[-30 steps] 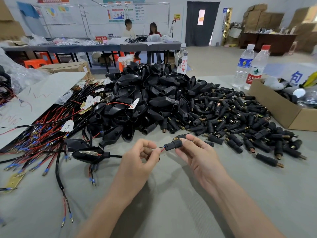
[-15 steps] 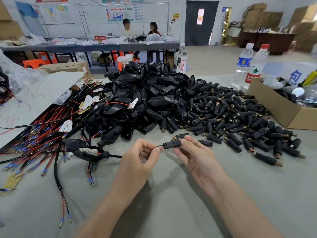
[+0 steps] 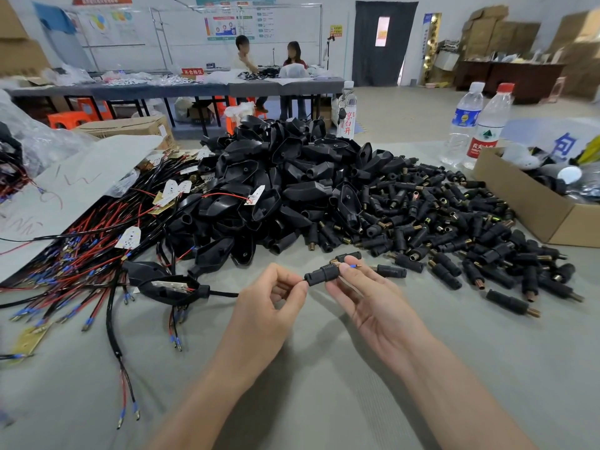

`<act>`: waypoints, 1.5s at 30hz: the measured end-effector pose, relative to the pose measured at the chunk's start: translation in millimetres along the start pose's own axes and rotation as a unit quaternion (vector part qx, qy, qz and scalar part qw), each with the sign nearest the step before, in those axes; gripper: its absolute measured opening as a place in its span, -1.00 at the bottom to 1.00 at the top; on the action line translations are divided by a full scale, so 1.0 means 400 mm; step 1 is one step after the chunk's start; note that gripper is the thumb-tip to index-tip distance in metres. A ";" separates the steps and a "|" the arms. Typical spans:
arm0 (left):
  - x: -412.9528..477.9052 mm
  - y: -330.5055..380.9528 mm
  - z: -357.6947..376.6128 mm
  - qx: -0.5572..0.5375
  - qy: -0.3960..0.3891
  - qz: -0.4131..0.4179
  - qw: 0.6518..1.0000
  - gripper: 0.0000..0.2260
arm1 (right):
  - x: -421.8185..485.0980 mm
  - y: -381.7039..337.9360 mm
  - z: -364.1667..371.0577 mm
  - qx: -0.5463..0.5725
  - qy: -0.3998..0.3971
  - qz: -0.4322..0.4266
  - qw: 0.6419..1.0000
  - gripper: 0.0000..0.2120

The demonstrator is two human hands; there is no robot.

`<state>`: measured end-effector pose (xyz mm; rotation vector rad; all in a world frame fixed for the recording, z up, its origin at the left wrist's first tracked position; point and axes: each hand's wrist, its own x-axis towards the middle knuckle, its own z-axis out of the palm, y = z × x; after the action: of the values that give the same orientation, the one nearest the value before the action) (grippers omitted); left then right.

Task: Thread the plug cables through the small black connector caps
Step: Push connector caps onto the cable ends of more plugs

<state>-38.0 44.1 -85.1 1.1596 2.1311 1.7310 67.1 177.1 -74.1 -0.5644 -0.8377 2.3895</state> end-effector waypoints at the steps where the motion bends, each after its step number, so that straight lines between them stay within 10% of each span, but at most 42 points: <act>1: 0.000 -0.001 -0.001 0.003 -0.002 0.001 1.000 -0.86 | -0.001 0.000 0.000 -0.002 -0.003 0.000 1.000 -0.71; 45: -0.002 -0.023 0.006 0.036 -0.041 0.032 0.998 -0.86 | -0.014 -0.006 0.002 -0.052 -0.011 -0.028 0.998 -0.77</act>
<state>-40.1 45.1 -94.2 1.3080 2.1470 1.6144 71.6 175.0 -70.6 -0.5484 -0.9802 2.3153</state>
